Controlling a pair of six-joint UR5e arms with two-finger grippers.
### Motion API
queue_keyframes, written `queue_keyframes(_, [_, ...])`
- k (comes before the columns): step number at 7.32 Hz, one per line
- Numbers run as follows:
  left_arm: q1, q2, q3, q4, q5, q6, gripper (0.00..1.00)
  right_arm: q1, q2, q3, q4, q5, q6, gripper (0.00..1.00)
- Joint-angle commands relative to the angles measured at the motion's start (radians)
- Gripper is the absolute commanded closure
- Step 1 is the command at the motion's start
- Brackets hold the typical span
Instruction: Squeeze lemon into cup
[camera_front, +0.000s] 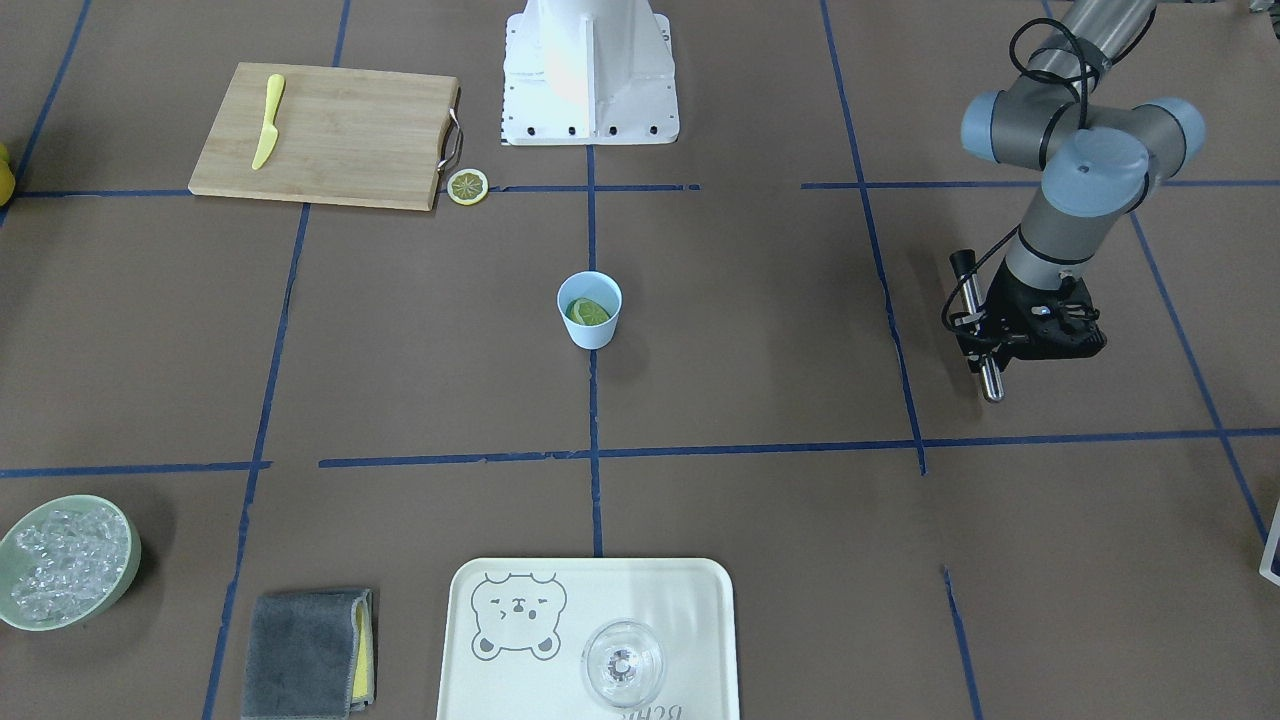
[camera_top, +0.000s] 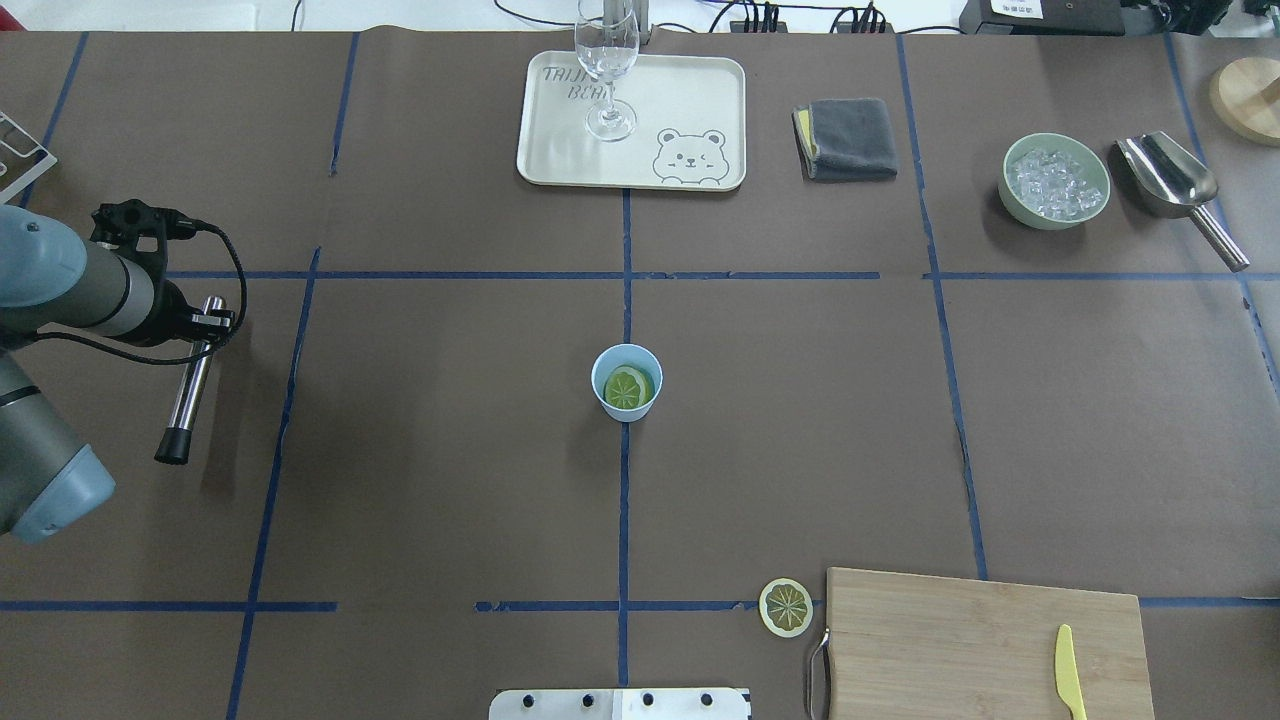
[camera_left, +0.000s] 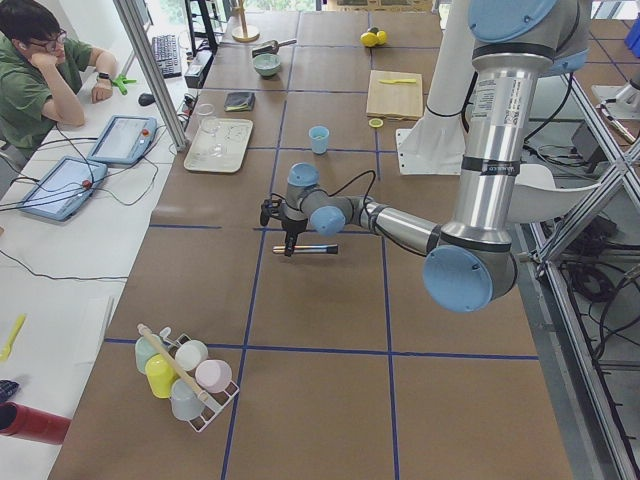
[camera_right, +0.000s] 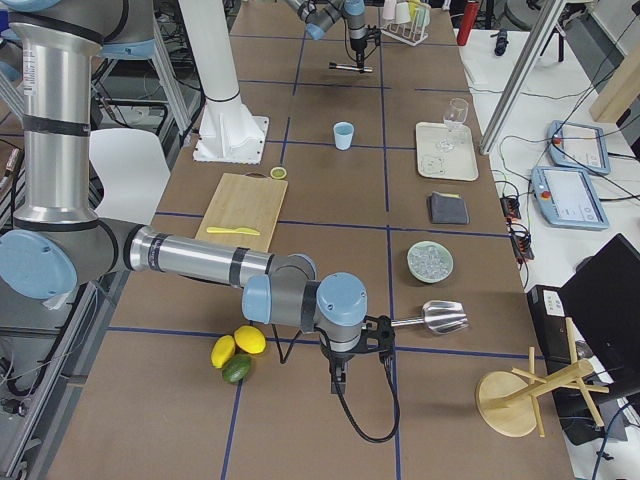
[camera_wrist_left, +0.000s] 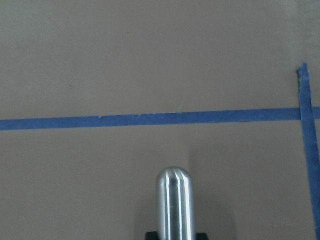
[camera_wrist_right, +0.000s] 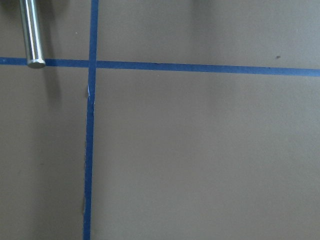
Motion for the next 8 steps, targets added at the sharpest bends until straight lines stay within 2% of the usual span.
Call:
queue_keyframes(1, [0.004,-0.001,-0.001,-0.004,0.001,0.007,0.0,0.0,0.004,-0.001,0.0,-0.002,0.0,0.0])
queue_keyframes(2, [0.001,-0.003,-0.013,-0.002,0.0,0.022,0.0,0.0,0.004,-0.001,0.0,-0.002,0.0,0.0])
queue_keyframes(4, [-0.028,0.015,-0.105,0.045,-0.017,0.239,0.0,0.0,0.004,-0.001,0.0,0.0,0.0,0.0])
queue_keyframes(6, [-0.265,0.04,-0.126,0.111,-0.173,0.541,0.0,0.0,0.004,-0.001,0.0,0.001,0.0,0.0])
queue_keyframes(8, [-0.514,0.046,-0.121,0.272,-0.212,0.856,0.0,0.0,0.004,-0.001,-0.002,0.002,0.0,0.0])
